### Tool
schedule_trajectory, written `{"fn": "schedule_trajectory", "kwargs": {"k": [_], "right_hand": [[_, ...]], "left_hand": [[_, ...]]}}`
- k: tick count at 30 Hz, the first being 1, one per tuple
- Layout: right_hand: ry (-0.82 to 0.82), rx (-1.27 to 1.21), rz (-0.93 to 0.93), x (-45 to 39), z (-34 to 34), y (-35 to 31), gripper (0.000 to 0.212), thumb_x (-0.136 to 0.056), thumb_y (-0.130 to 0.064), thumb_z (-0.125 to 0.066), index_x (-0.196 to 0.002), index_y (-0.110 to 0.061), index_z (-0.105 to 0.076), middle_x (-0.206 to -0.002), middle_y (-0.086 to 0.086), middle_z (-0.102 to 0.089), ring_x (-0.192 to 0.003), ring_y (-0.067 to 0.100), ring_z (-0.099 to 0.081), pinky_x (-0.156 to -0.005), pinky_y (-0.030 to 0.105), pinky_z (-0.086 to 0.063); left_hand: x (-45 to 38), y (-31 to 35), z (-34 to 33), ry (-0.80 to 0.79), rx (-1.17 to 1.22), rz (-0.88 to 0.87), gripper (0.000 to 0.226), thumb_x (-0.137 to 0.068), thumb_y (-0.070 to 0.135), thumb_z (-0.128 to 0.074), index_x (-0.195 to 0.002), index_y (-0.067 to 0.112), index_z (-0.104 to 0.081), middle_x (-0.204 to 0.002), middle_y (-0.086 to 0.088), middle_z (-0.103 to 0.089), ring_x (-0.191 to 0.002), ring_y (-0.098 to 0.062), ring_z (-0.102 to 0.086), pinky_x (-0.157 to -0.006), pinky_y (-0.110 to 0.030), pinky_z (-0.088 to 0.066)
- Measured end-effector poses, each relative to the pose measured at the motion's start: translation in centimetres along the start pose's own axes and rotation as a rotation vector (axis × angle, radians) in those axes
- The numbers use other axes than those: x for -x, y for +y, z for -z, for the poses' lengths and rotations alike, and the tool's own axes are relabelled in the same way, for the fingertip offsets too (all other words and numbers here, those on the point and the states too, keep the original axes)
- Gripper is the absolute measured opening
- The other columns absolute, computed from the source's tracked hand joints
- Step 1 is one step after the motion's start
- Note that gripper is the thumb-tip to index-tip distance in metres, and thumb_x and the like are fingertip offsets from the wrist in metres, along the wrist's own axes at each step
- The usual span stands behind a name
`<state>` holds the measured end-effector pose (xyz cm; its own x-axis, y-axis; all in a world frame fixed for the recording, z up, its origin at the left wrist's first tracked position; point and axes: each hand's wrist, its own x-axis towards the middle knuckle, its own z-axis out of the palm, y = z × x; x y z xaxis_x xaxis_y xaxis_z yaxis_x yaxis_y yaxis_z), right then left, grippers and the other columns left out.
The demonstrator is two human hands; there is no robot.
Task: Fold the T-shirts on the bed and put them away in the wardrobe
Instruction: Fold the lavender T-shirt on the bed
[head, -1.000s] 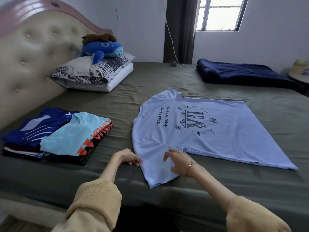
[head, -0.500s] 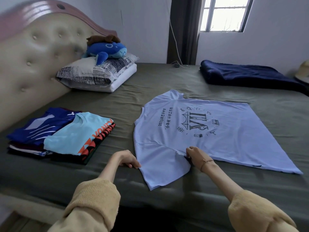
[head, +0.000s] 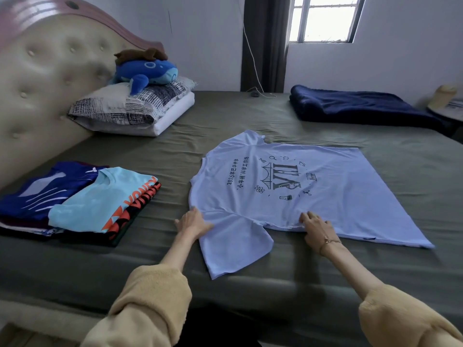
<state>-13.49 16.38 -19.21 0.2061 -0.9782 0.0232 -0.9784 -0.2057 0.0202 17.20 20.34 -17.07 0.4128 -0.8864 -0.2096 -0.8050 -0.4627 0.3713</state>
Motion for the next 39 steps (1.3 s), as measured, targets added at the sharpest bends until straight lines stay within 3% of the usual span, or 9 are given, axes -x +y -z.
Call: {"fn": "schedule_trajectory", "kwargs": {"k": [4,7,10,14,19,25,31,35,39], "right_hand": [[-0.035,0.001,-0.088,0.4,0.0,3.5,0.038,-0.083,-0.004,-0.046,-0.118,-0.016,-0.045,-0.124,0.002,-0.047,-0.123,0.019,-0.044,-0.092,0.034,-0.038],[-0.059,0.027,-0.109,0.5,-0.2,5.9,0.036,-0.082,-0.003,-0.045,-0.116,-0.015,-0.046,-0.123,0.003,-0.048,-0.122,0.020,-0.045,-0.091,0.033,-0.040],[-0.049,0.065,-0.148,0.7,-0.2,8.1,0.035,-0.084,0.001,-0.043,-0.115,-0.014,-0.047,-0.124,0.004,-0.049,-0.122,0.020,-0.045,-0.092,0.032,-0.039],[-0.036,0.138,-0.212,1.3,-0.4,10.5,0.034,-0.090,-0.001,-0.039,-0.120,-0.014,-0.045,-0.127,0.003,-0.048,-0.125,0.019,-0.043,-0.092,0.033,-0.039],[-0.035,0.200,-0.286,2.3,-0.4,12.9,0.040,-0.092,0.000,-0.038,-0.128,-0.016,-0.042,-0.130,0.002,-0.046,-0.127,0.017,-0.041,-0.094,0.032,-0.039],[-0.020,0.260,-0.399,3.6,-0.6,16.2,0.035,-0.097,-0.007,-0.032,-0.127,-0.019,-0.046,-0.130,0.001,-0.046,-0.126,0.018,-0.041,-0.095,0.031,-0.039],[-0.038,0.236,-0.448,4.2,-0.9,18.8,0.038,-0.097,-0.006,-0.032,-0.130,-0.017,-0.048,-0.130,0.002,-0.048,-0.127,0.018,-0.042,-0.098,0.029,-0.041],[-0.006,0.237,-0.492,4.7,-1.1,19.5,0.037,-0.097,-0.006,-0.030,-0.128,-0.021,-0.045,-0.131,-0.002,-0.046,-0.127,0.013,-0.040,-0.095,0.027,-0.039],[0.027,0.245,-0.493,4.9,-1.0,19.8,0.036,-0.097,-0.007,-0.030,-0.125,-0.024,-0.044,-0.129,-0.006,-0.047,-0.124,0.009,-0.041,-0.089,0.027,-0.039]], "left_hand": [[0.6,3.7,-1.5,0.171,-0.311,-0.158,0.044,-0.089,0.050,-0.045,-0.116,0.017,-0.057,-0.125,-0.007,-0.056,-0.122,-0.024,-0.046,-0.108,-0.045,-0.020],[0.9,6.4,-2.8,0.223,-0.338,-0.265,0.041,-0.088,0.048,-0.045,-0.109,0.017,-0.062,-0.118,-0.007,-0.058,-0.116,-0.024,-0.049,-0.107,-0.047,-0.017],[1.4,8.7,-4.3,0.127,-0.219,-0.442,0.031,-0.085,0.046,-0.052,-0.096,0.019,-0.060,-0.109,-0.002,-0.061,-0.110,-0.020,-0.052,-0.101,-0.041,-0.025],[1.7,10.5,-6.3,-0.006,-0.110,-0.592,0.029,-0.084,0.044,-0.058,-0.098,0.018,-0.056,-0.108,-0.001,-0.058,-0.109,-0.019,-0.051,-0.093,-0.035,-0.033],[1.7,11.7,-7.0,0.091,-0.248,-0.704,0.023,-0.085,0.020,-0.054,-0.107,0.018,-0.055,-0.114,-0.003,-0.051,-0.114,-0.019,-0.044,-0.091,-0.032,-0.034],[1.7,12.5,-7.3,-0.113,-0.231,-0.679,0.025,-0.079,0.000,-0.050,-0.100,0.011,-0.057,-0.106,-0.010,-0.061,-0.099,-0.027,-0.057,-0.072,-0.027,-0.041],[2.1,13.3,-6.9,-0.264,-0.249,-0.641,0.031,-0.076,-0.007,-0.045,-0.095,0.013,-0.059,-0.106,-0.013,-0.063,-0.100,-0.029,-0.058,-0.072,-0.029,-0.042],[2.2,13.1,-7.1,-0.227,-0.232,-0.600,0.039,-0.075,-0.006,-0.048,-0.106,0.016,-0.054,-0.113,-0.010,-0.057,-0.103,-0.027,-0.055,-0.073,-0.028,-0.040],[2.4,13.4,-7.4,-0.105,-0.336,-0.514,0.036,-0.082,0.002,-0.053,-0.116,0.015,-0.051,-0.126,-0.007,-0.048,-0.122,-0.022,-0.043,-0.089,-0.029,-0.041]]}}
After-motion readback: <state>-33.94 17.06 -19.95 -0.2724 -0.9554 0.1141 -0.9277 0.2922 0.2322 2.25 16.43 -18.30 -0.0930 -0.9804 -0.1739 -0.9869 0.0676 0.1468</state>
